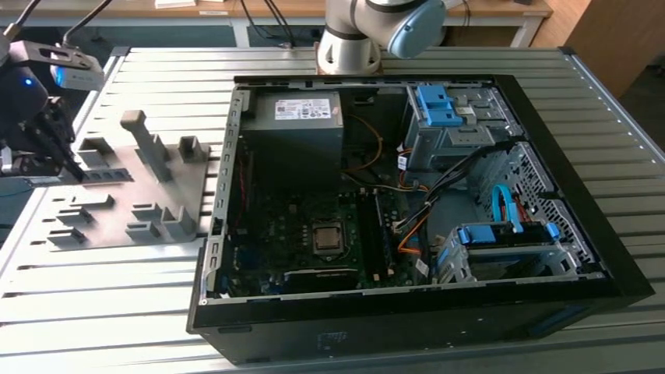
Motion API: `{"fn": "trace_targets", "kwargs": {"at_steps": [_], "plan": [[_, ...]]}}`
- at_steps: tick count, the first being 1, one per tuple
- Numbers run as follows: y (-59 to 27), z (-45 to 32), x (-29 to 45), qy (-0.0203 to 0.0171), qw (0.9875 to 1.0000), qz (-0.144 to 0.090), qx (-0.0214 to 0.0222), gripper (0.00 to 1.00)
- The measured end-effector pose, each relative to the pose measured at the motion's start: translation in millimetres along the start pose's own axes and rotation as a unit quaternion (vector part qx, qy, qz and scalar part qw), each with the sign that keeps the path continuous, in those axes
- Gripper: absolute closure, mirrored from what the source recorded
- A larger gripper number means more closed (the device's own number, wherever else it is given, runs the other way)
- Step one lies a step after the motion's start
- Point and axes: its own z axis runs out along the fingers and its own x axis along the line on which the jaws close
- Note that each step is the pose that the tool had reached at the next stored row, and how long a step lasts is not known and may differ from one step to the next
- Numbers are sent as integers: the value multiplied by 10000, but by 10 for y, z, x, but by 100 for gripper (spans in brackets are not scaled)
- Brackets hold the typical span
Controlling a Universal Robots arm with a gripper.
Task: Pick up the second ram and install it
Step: 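Pick up the second ram and move it above second insertion slot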
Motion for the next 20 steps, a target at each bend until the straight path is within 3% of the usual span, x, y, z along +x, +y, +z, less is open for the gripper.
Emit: {"fn": "trace_targets", "kwargs": {"at_steps": [20], "plan": [[3, -222, -1, -12, 10000, 0, 1, 86]]}}
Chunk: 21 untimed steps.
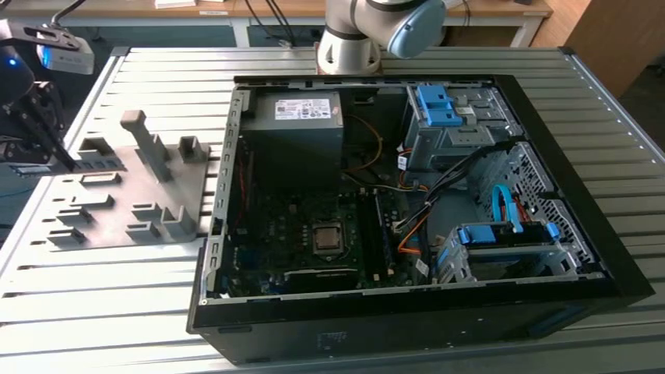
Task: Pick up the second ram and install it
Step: 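Pick up the second ram and move it above second insertion slot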
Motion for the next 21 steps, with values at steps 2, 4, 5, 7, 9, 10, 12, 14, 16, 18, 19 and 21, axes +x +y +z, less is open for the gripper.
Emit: {"fn": "trace_targets", "kwargs": {"at_steps": [2, 4, 5, 7, 9, 10, 12, 14, 16, 18, 19, 21], "plan": [[0, -20, 0, -2, 10000, 0, 0, 86], [1, -42, -1, -3, 10000, 0, 0, 86], [1, -54, -1, -4, 10000, 0, 0, 86], [1, -75, -1, -6, 10000, 0, 0, 86], [2, -91, -1, -7, 10000, 0, 0, 86], [2, -100, -1, -8, 10000, 0, 0, 86], [2, -117, -1, -10, 10000, 0, 0, 86], [2, -133, -1, -12, 10000, 0, 0, 86], [3, -152, -2, -15, 10000, 0, 0, 86], [3, -170, -2, -17, 10000, 0, 0, 86], [3, -180, -2, -18, 10000, 0, 0, 86], [3, -198, -2, -21, 10000, 0, 0, 86]]}}
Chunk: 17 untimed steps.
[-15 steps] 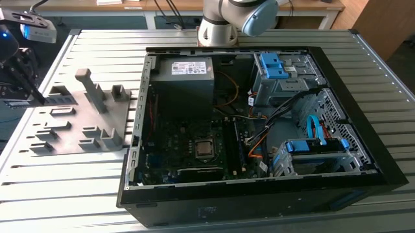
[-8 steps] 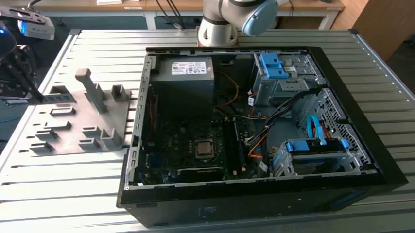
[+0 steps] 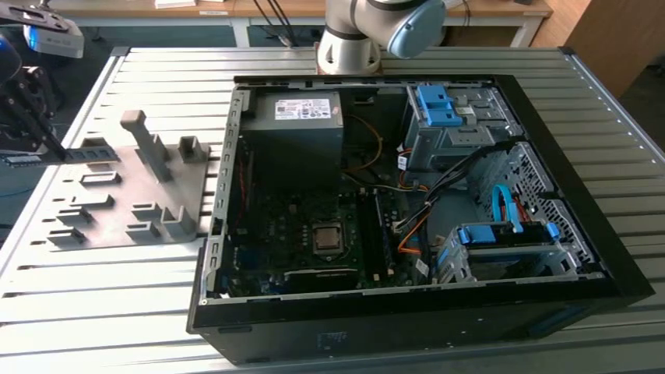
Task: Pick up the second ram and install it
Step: 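Pick up the second ram and move it above second insertion slot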
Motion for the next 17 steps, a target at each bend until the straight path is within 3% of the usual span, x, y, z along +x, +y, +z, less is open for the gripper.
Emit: {"fn": "trace_targets", "kwargs": {"at_steps": [17], "plan": [[3, -185, -3, -20, 10000, 0, 1, 86]]}}
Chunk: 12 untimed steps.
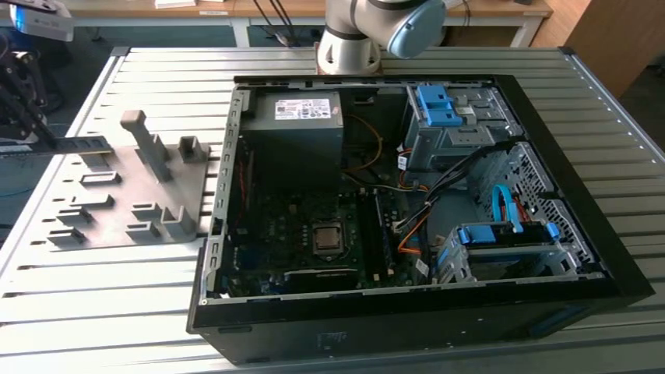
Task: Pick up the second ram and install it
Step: 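Pick up the second ram and move it above second insertion slot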
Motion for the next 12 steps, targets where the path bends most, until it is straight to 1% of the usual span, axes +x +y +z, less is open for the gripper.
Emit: {"fn": "trace_targets", "kwargs": {"at_steps": [12], "plan": [[2, -150, -3, -18, 10000, 0, 0, 86]]}}
